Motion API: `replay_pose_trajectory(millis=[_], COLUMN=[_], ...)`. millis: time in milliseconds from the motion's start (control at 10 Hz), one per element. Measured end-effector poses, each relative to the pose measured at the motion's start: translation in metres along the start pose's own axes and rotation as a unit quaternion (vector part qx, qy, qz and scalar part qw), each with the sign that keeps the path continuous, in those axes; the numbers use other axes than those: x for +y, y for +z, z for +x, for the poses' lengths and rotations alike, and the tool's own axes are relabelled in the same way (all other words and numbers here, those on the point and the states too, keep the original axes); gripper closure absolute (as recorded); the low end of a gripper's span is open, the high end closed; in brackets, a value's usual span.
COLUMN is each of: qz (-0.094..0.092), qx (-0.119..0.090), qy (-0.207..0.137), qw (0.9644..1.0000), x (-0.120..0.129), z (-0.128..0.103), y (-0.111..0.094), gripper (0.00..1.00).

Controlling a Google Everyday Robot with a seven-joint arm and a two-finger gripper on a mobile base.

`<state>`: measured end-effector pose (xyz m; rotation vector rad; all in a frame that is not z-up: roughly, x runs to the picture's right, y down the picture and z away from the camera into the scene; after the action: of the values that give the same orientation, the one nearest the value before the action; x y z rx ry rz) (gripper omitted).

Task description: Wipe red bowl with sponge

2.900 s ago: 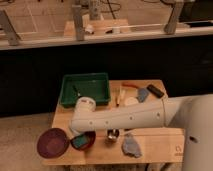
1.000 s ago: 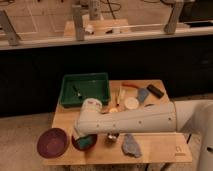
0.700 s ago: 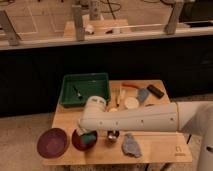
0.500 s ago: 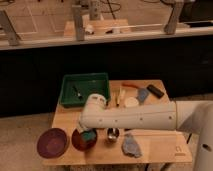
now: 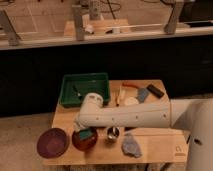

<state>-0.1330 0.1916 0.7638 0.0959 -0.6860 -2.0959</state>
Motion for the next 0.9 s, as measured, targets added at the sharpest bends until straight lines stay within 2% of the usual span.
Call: replay_pose_trajectory(millis=[500, 900], qz=[0.027, 0.021], qx=[-0.007, -0.009], qy=[-0.021, -0.023], qw=[0.9994, 0.9995], x=[-0.031, -0.035], z=[-0.005, -0.017], y=[0.006, -0.011], gripper=[1.0, 1.0])
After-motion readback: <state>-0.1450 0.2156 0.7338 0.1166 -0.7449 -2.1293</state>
